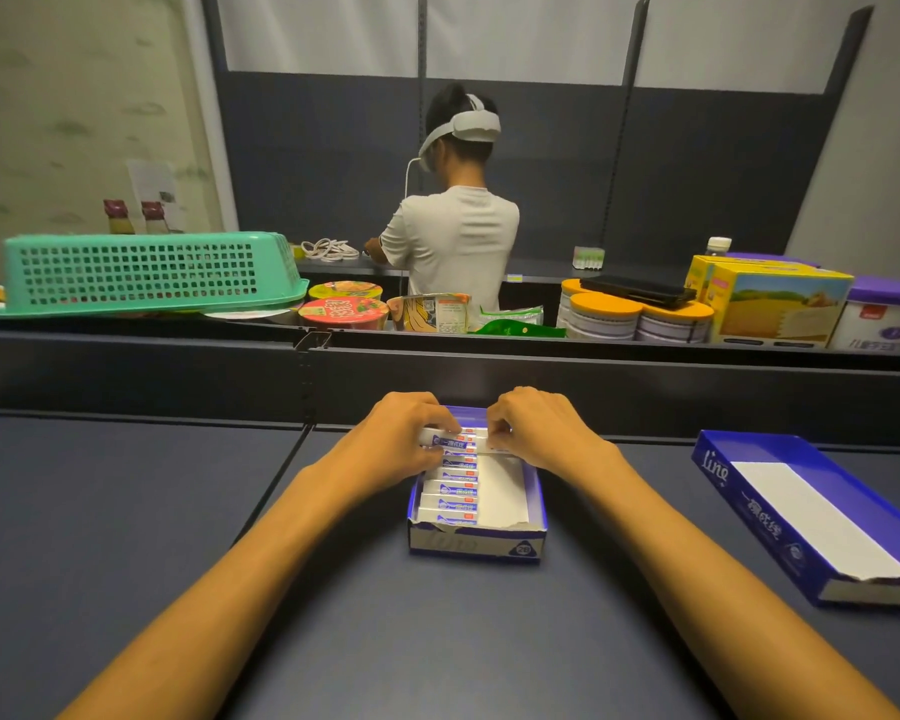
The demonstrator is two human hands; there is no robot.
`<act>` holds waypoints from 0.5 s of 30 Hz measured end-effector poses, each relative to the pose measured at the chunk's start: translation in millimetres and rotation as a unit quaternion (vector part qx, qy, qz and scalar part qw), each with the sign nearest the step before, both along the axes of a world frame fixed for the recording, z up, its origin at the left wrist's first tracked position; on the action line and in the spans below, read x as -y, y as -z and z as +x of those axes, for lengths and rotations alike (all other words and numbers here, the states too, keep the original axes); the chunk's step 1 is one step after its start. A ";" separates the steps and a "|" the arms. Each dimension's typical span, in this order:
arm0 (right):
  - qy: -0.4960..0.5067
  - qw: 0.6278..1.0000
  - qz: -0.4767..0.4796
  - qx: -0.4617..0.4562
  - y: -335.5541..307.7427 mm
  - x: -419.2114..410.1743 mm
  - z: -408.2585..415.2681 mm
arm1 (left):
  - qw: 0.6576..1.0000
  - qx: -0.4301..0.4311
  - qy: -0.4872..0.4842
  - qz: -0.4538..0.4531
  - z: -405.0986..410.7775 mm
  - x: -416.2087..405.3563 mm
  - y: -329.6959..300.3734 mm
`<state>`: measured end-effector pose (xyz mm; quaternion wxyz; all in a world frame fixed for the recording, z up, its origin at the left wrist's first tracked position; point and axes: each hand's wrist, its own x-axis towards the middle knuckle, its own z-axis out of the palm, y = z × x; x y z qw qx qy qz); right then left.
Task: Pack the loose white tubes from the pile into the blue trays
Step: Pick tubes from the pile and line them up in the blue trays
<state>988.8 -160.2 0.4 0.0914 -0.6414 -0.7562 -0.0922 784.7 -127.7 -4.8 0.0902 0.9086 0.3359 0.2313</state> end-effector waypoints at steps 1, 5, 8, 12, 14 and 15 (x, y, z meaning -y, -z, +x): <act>-0.001 1.000 0.005 0.003 0.3 0.4 0.0 | 1.000 -0.001 -0.001 0.003 0.1 0.1 0.2; 0.005 1.000 -0.001 -0.025 -0.3 3.2 1.8 | 0.999 -0.004 -0.012 0.035 1.2 2.0 -1.8; 0.002 0.996 0.005 -0.085 -3.2 10.3 8.7 | 0.997 0.010 -0.016 0.072 6.7 5.0 -7.6; 0.015 0.992 0.021 -0.123 -7.8 22.5 23.5 | 0.995 0.018 -0.017 0.093 23.8 10.1 -15.5; 0.029 0.991 0.013 -0.126 -7.3 26.3 30.8 | 0.996 0.009 -0.015 0.093 35.0 10.9 -16.5; 0.035 0.991 0.007 -0.129 -6.4 27.5 33.3 | 0.996 0.004 -0.014 0.091 40.4 11.2 -16.5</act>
